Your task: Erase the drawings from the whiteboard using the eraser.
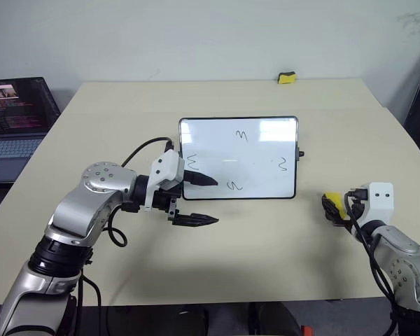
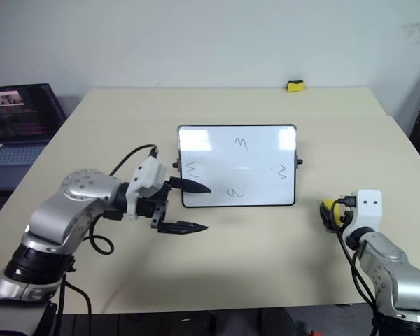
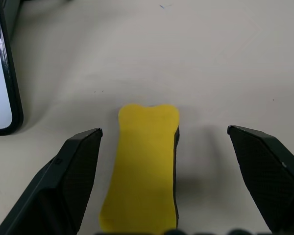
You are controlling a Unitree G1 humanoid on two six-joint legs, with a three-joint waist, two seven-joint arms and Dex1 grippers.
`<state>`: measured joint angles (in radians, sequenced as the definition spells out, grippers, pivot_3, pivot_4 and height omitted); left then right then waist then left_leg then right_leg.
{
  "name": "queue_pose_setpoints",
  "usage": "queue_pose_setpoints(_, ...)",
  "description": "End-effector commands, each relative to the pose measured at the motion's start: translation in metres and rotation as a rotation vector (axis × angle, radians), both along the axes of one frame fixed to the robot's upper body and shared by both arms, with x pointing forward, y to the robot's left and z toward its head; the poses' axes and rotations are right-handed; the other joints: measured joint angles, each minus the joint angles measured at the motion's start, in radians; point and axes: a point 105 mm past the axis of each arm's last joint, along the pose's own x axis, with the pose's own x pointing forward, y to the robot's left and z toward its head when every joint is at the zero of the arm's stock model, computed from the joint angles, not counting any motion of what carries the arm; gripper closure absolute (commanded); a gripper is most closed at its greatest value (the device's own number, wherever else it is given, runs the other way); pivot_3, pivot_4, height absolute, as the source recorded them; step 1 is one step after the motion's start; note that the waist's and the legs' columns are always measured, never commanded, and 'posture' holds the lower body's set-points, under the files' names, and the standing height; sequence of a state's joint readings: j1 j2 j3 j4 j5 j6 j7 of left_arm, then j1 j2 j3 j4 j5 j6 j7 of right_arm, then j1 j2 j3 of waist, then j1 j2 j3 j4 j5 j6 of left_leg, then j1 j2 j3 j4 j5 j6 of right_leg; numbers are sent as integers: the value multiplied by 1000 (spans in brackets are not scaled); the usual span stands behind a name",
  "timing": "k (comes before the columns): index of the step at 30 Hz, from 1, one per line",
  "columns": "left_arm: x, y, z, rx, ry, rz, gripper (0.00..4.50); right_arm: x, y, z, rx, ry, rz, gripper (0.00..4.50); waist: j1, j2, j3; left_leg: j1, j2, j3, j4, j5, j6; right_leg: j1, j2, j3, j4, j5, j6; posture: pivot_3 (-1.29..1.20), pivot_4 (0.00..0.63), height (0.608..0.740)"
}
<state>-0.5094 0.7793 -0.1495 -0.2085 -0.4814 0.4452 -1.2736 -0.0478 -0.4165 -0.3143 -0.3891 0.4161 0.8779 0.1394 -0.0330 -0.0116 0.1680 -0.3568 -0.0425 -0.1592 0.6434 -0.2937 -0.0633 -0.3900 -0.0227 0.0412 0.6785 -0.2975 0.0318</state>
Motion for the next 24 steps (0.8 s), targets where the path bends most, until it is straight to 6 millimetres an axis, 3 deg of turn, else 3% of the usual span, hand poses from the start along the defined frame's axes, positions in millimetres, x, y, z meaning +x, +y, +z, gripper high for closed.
queue_pose_setpoints(1, -3, -1, 10, -9, -58, -8, 0, 4, 3, 9, -10, -43, 18, 31, 0, 0, 0, 0, 0, 0, 0, 0, 0, 0, 0, 0, 0, 0, 0, 0, 150, 740)
queue_pose_setpoints(3, -4, -1, 10, -9, -57, -6, 0, 4, 2, 8, -9, -38, 18, 31, 0, 0, 0, 0, 0, 0, 0, 0, 0, 0, 0, 0, 0, 0, 0, 0, 150, 740)
queue_pose_setpoints(5, -4, 0, 9, -9, -55, -2, 0, 4, 2, 7, -6, -33, 18, 519, 0, 0, 0, 0, 0, 0, 0, 0, 0, 0, 0, 0, 0, 0, 0, 0, 150, 740)
queue_pose_setpoints(13, -5, 1, 7, -6, -49, 16, 0, 4, 2, 3, -1, -18, 14, 3266, 0, 0, 0, 0, 0, 0, 0, 0, 0, 0, 0, 0, 0, 0, 0, 0, 150, 740)
queue_pose_setpoints(17, 2, 5, 9, -26, -53, 77, 0, 5, 2, 5, -3, -25, 14, 3391, 0, 0, 0, 0, 0, 0, 0, 0, 0, 0, 0, 0, 0, 0, 0, 0, 150, 740)
queue_pose_setpoints(24, 38, 22, 15, -114, -162, 405, 0, 2, 3, 27, -52, -157, 52, 3391, 1, 0, 0, 0, 0, 0, 1, 0, 0, 0, -1, 0, 0, 0, 0, 0, 150, 740)
